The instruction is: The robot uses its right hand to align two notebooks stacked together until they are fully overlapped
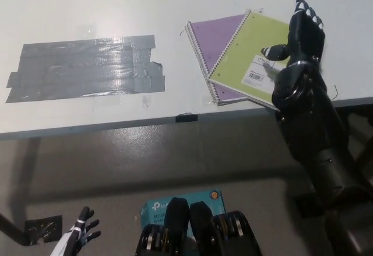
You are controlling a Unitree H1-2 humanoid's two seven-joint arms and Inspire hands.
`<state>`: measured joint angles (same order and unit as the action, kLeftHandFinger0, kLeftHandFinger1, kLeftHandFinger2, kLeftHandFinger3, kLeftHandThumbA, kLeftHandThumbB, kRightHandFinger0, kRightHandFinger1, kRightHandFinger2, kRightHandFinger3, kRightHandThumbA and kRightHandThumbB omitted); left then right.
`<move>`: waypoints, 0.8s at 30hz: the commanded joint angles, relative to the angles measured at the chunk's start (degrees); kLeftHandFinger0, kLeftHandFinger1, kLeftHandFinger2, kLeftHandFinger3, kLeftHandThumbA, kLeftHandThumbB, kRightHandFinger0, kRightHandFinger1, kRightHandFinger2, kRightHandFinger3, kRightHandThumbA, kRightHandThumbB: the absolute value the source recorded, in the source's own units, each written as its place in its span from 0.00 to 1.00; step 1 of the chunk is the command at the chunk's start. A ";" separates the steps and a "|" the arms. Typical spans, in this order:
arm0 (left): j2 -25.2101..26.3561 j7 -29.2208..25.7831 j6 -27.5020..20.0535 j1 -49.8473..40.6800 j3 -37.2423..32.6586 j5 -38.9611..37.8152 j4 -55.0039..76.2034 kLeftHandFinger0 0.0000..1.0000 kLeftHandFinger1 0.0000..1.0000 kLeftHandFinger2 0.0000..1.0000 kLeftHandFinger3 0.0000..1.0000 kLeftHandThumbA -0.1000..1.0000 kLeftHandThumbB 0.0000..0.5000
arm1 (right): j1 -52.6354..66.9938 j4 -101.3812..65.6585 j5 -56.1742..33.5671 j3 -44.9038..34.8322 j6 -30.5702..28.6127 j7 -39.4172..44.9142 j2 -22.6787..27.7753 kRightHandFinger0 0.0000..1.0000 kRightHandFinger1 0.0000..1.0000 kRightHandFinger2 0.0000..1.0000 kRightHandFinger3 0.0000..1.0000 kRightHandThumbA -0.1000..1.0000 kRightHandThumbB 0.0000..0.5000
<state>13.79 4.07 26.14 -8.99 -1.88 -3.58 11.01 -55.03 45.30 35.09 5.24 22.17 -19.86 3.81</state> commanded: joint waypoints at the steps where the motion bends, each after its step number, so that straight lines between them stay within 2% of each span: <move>1: 0.66 0.48 0.79 -0.19 -0.30 1.24 2.14 0.83 0.91 1.00 1.00 1.00 1.00 | -1.29 0.36 -1.07 0.86 -2.91 -3.54 -0.11 1.00 1.00 1.00 1.00 1.00 0.22; 4: 0.57 0.60 0.79 -0.01 -0.54 1.32 2.17 0.83 0.90 1.00 1.00 1.00 1.00 | -0.67 0.38 -1.11 1.90 -1.99 -2.57 -0.41 1.00 1.00 1.00 1.00 1.00 0.20; 5: 0.57 0.58 0.79 0.06 -0.75 1.57 2.23 0.83 0.91 1.00 1.00 1.00 1.00 | -0.50 1.24 -0.11 3.08 -1.63 -3.54 -1.01 1.00 1.00 1.00 1.00 1.00 0.25; 6: 0.60 0.80 0.79 0.15 -0.71 1.17 2.27 0.85 0.93 1.00 1.00 1.00 1.00 | -0.39 1.56 -0.44 3.18 -1.97 -3.91 -1.30 1.00 1.00 1.00 1.00 1.00 0.27; 12: 0.32 0.74 0.79 0.43 -0.68 1.07 2.30 0.81 0.91 0.99 1.00 1.00 1.00 | 0.34 2.97 -0.65 5.74 -2.42 -3.38 -2.34 1.00 1.00 1.00 1.00 1.00 0.26; 15: 0.28 0.86 0.79 0.54 -0.62 0.93 2.32 0.82 0.92 1.00 1.00 1.00 1.00 | 1.05 3.41 -1.41 6.03 -1.93 -2.63 -2.48 1.00 1.00 1.00 1.00 1.00 0.29; 18: 0.24 1.02 0.79 0.39 -0.44 0.44 2.56 0.83 0.93 1.00 1.00 1.00 1.00 | 2.28 3.52 -1.73 6.01 -1.38 -2.97 -2.72 1.00 1.00 1.00 1.00 1.00 0.27; 24: 0.19 0.71 0.79 0.87 -0.58 1.12 2.55 0.78 0.89 0.98 1.00 1.00 1.00 | 3.65 2.58 -2.25 6.49 1.22 0.94 -1.85 1.00 1.00 1.00 1.00 1.00 0.38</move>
<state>13.72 4.10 26.14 -8.65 -2.49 -3.10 11.65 -50.46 49.05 34.15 11.26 22.16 -20.89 1.51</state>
